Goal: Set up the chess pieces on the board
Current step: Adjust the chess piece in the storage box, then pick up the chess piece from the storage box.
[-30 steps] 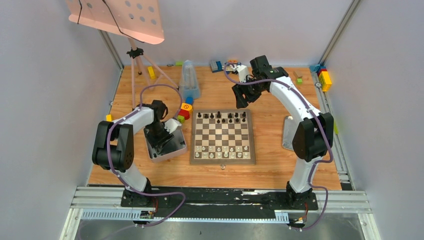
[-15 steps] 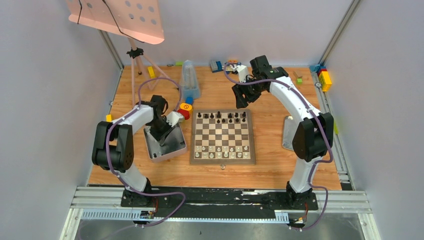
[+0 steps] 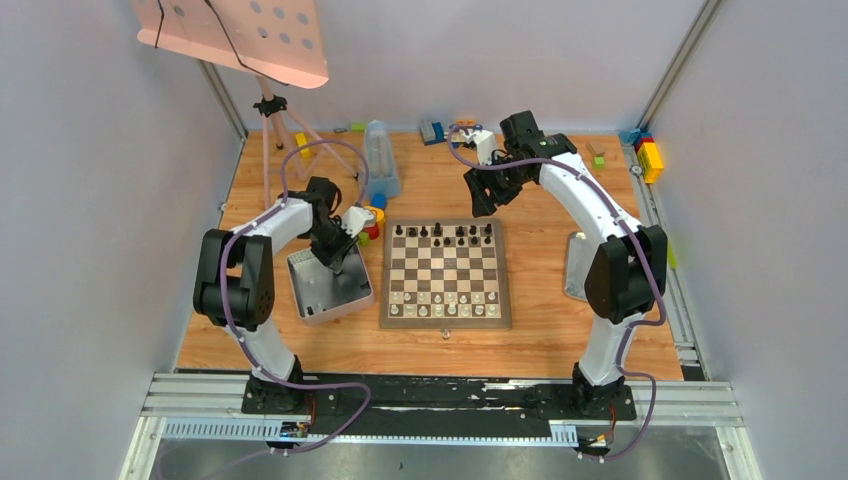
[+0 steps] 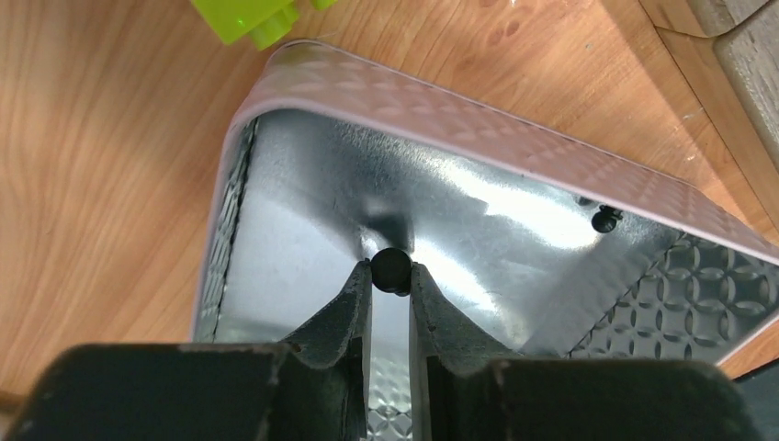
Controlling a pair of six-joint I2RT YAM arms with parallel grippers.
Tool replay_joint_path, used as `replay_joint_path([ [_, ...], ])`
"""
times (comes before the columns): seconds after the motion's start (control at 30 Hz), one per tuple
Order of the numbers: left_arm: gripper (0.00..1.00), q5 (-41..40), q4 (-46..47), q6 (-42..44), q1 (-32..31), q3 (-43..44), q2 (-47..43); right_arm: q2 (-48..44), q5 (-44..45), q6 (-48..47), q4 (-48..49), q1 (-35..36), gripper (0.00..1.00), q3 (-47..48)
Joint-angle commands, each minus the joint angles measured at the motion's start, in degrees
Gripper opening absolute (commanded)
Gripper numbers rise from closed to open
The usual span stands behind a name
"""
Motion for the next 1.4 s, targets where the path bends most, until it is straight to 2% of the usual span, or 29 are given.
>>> replay_joint_path([
  [0.0, 0.23, 0.86, 1.73, 0.6, -0.8, 1.55, 1.4, 0.55, -1.46, -0.71, 1.35, -0.03, 0.59, -0.04],
  [0.07, 0.26, 0.52, 2.01, 0.61, -0.83, 1.34, 1.58, 0.54, -1.41, -0.72, 1.33, 0.01, 0.59, -0.07],
  [0.17, 0.43, 0.27, 2.61, 0.52, -0.81, 0.48, 0.56, 0.64, -1.46, -0.66, 1.36, 0.03, 0.59, -0.04],
  [0.23, 0.48, 0.16, 2.92, 0.5, -0.81, -0.27, -0.27, 0.62, -1.5, -0.63, 1.25, 0.0, 0.59, -0.02],
  [0.4, 0.53, -0.37, 3.32, 0.78, -0.81, -2.23, -2.58, 0.65, -1.7, -0.63, 1.23, 0.07, 0.59, -0.35],
  [0.73, 0.5, -1.65, 4.56, 1.21, -0.85, -6.14, -5.49, 0.2, -2.2, -0.62, 1.12, -0.01, 0.59, -1.02],
  [1.37, 0.34, -2.43, 8.14, 0.7, -0.81, -6.72, -0.98, -0.31, -2.52, -0.54, 0.97, 0.0, 0.58, -1.81],
])
